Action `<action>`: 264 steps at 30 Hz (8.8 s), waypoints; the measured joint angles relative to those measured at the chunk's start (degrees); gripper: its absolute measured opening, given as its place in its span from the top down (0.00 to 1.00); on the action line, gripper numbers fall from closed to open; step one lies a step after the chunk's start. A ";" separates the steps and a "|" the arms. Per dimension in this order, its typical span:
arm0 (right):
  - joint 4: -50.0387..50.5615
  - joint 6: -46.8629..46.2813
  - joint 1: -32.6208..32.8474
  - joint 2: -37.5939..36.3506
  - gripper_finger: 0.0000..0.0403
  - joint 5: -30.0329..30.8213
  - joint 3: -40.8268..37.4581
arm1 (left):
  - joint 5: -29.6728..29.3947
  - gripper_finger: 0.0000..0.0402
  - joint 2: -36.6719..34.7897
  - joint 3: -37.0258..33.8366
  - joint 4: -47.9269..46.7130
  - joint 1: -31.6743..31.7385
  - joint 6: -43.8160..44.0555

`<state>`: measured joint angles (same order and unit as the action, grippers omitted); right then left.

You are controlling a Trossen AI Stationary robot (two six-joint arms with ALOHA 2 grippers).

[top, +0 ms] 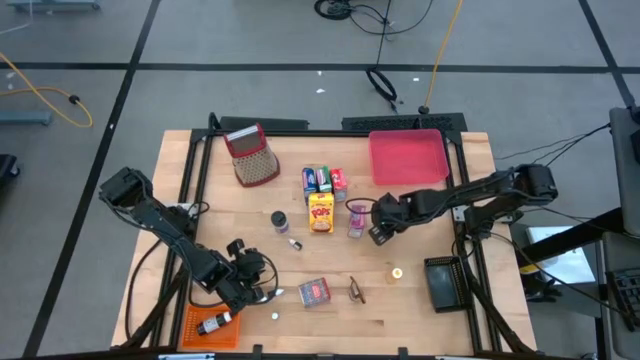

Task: Pick & Place Kitchen Items
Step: Put the small black food coloring bottle into the orange bin, then put the orange seasoning into the black bin

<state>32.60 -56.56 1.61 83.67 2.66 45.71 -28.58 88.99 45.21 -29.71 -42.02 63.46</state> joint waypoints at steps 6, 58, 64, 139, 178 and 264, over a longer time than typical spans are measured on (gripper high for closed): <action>-1.05 -1.30 0.02 1.55 0.60 -1.25 0.00 | 0.00 0.84 0.00 0.00 -0.04 0.00 0.00; -22.71 30.01 8.14 -23.93 0.89 3.12 -0.02 | -14.67 0.84 -0.68 0.00 29.43 2.57 -18.89; -31.19 35.88 12.44 -22.15 0.89 3.24 -0.02 | -16.86 0.84 -1.04 0.00 47.36 6.65 -35.23; -64.12 50.26 15.24 -4.04 0.89 6.29 -0.02 | 7.74 0.58 5.99 0.44 86.77 23.52 -55.53; -56.58 52.26 15.21 -5.91 0.59 1.92 0.09 | 11.77 0.89 6.02 6.75 74.94 21.51 -58.81; -36.12 43.33 17.22 -11.73 0.58 1.77 -0.02 | 2.43 0.70 -7.95 6.71 10.26 1.64 -9.70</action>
<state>-3.53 -13.23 18.82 71.94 4.43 45.69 -26.15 81.03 51.92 -19.45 -40.38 53.76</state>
